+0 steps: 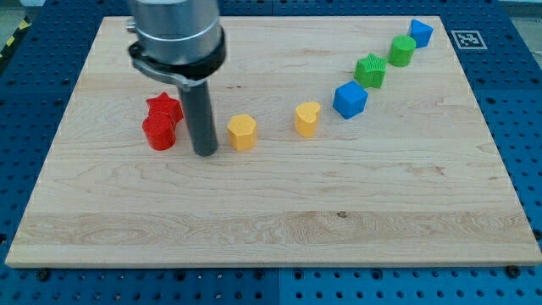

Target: Move the yellow hexagon slightly near the yellow heart

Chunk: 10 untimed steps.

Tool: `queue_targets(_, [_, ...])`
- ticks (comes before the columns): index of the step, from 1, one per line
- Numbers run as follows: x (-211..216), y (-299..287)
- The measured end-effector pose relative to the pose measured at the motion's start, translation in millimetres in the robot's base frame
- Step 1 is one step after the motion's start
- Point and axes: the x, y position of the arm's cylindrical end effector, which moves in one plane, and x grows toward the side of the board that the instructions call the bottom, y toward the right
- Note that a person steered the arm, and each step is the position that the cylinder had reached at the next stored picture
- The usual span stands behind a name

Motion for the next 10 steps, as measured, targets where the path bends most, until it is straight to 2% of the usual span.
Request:
queue_targets(2, [-28, -16])
queue_targets(5, [-26, 28])
queue_targets(7, [-10, 48])
queue_targets(10, [-10, 65])
